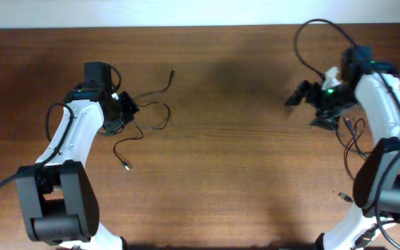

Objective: Untangle cables

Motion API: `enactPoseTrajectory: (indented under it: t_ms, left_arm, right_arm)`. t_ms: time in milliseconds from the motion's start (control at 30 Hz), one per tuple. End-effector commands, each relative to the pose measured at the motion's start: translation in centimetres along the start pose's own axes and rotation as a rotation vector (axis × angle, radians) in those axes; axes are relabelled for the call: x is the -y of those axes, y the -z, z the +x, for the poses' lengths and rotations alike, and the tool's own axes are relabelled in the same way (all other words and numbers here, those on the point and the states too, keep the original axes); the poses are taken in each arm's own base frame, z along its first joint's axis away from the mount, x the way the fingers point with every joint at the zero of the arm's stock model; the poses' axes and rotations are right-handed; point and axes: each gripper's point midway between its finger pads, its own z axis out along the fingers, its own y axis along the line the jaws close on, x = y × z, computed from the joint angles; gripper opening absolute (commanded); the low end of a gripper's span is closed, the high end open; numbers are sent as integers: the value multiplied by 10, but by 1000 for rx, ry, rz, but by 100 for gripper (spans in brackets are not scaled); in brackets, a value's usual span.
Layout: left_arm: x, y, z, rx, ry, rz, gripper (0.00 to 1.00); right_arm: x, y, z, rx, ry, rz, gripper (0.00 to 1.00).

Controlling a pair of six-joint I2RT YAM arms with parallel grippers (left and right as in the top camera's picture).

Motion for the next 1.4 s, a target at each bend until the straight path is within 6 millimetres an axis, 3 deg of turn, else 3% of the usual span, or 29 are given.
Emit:
enactPoseTrajectory:
  t_ms: [0, 100, 167, 233, 267, 333, 367, 533, 600, 700, 800, 933, 1100, 1167, 1367]
  left_arm:
    - [15, 0, 9, -47, -18, 92, 0]
    - [33, 2, 18, -95, -83, 198, 0]
    - [36, -3, 35, -138, -99, 199, 2]
    - [36, -8, 57, -199, -116, 175, 14]
    - [36, -10, 70, -234, -146, 172, 29]
    - [42, -11, 93, -286, -286, 185, 70]
    - [44, -10, 96, -285, -368, 192, 100]
    - [37, 33, 40, -139, -345, 136, 99]
    - [30, 41, 24, -90, -329, 116, 99]
    - [-41, 47, -20, 51, -70, -157, 99]
    - [-74, 51, -29, 62, 24, -196, 99]
    - [-107, 48, -22, 65, 36, -346, 99]
    - [-103, 46, -20, 53, 36, -319, 99]
    - [-103, 46, -20, 53, 36, -319, 99]
    - [-103, 47, -21, 53, 37, -319, 99]
  right_arm:
    - [-29, -23, 24, -54, 107, 35, 99]
    - [-59, -38, 40, -71, 208, 31, 98]
    - [-75, -45, 45, -63, 263, 20, 99]
    - [-79, -47, 48, -63, 277, 19, 98]
    - [-80, -48, 49, -66, 280, 18, 99]
    - [-85, -52, 59, -87, 313, 24, 98]
    - [-89, -54, 64, -96, 368, 23, 98]
    - [-117, -67, 85, -110, 505, -7, 98]
    - [-131, -73, 94, -106, 555, -20, 99]
    - [-165, -87, 115, -89, 623, -59, 99]
    - [-217, -101, 140, -21, 784, -157, 99]
    - [-266, -111, 170, 87, 943, -214, 98]
    - [-284, -144, 207, 179, 1068, -124, 99]
    - [-284, -158, 211, 199, 1087, -89, 99]
    - [-264, -225, 209, 162, 1095, -27, 99]
